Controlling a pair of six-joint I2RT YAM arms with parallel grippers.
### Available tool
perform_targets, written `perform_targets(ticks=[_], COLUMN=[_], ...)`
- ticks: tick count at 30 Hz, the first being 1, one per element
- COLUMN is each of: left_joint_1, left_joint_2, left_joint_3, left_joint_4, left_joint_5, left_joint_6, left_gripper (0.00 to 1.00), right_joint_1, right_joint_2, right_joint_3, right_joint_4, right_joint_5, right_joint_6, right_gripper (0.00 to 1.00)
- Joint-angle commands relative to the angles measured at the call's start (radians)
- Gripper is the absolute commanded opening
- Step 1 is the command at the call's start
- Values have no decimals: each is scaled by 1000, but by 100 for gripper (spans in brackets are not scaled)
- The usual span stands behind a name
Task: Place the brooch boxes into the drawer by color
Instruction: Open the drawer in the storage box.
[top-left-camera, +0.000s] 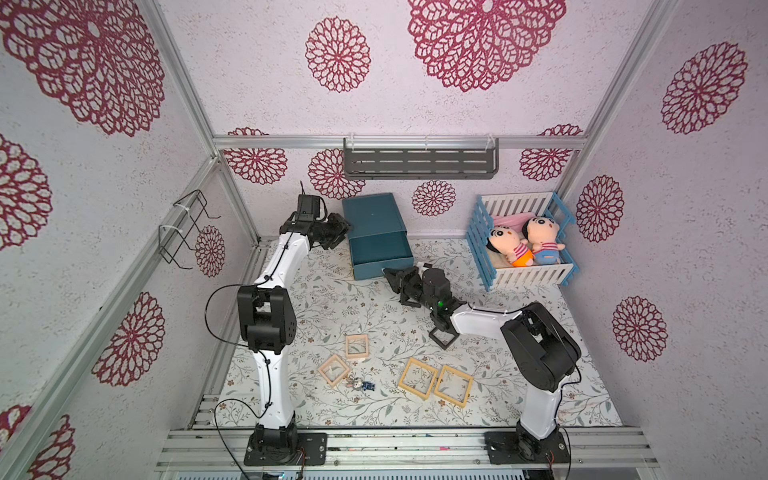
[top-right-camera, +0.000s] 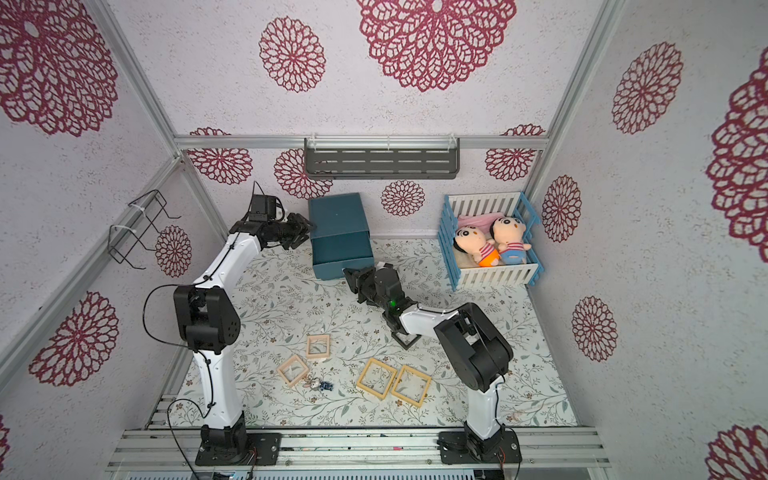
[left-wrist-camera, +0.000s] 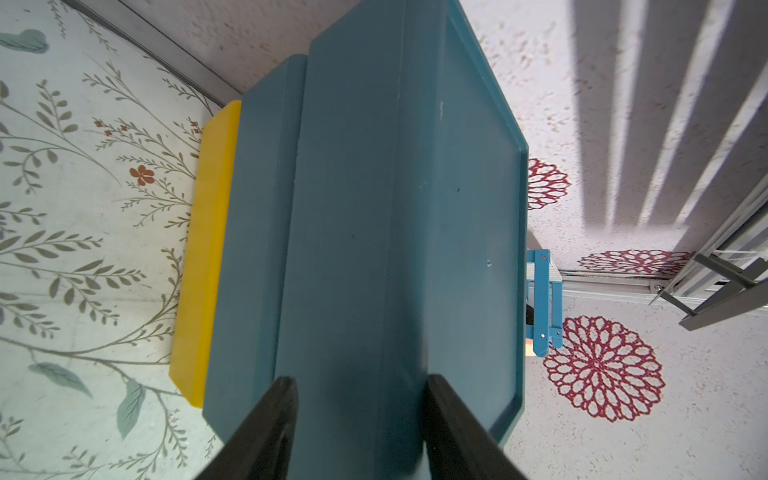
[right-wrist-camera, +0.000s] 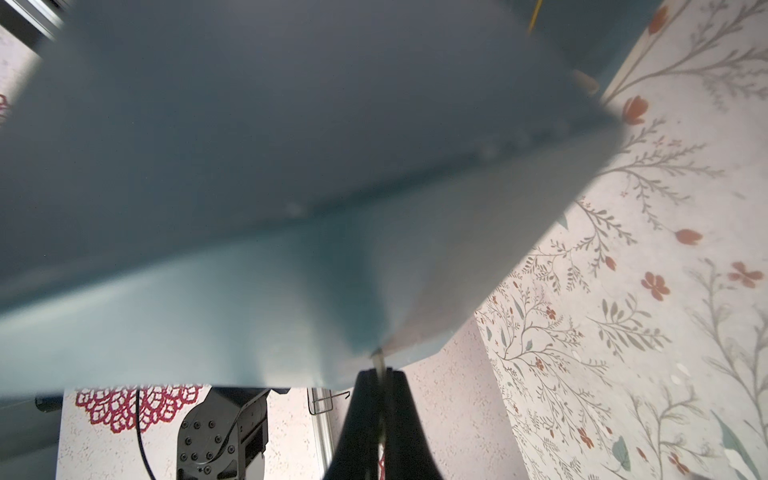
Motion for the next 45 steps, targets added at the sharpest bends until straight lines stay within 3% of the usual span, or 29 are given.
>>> perform_targets(ticks=[1,8,9,11,13,17,26,34,45], left_joint_1=[0,0,0,0,0,0,-5,-27,-75], left_joint_2=[18,18,18,13,5,-21,-97,-267,-500], left_joint_3=[11,18,18,19,19,18,6,-117,-403], left_joint_4=[-70,-69,-70,-72,-74,-78,-83,-91,-74], left_joint_5=[-7,-6,-7,-7,-9,-23,-75,-172,-271], left_joint_6=[4,-1,0,-1,-1,-3,-14,16,40], left_gripper=[54,54,54,56,58,62,64,63,62], right_joint_1=[16,15,15,13,11,-3,-79,-198,-230], right_joint_2=[-64,-78,-80,-98,-121,-189,-361,-439,-238], right_joint_3=[-1,-16,-16,-6,10,49,115,163,238], right_joint_4=[-24,-67,-72,-128,-201,-367,-700,-990,-1144], right_joint_5=[-3,2,2,11,23,43,114,196,228], right_joint_6=[3,-7,-14,-46,-99,-235,-532,-818,-1112], right_gripper=[0,0,7,31,46,58,64,64,66])
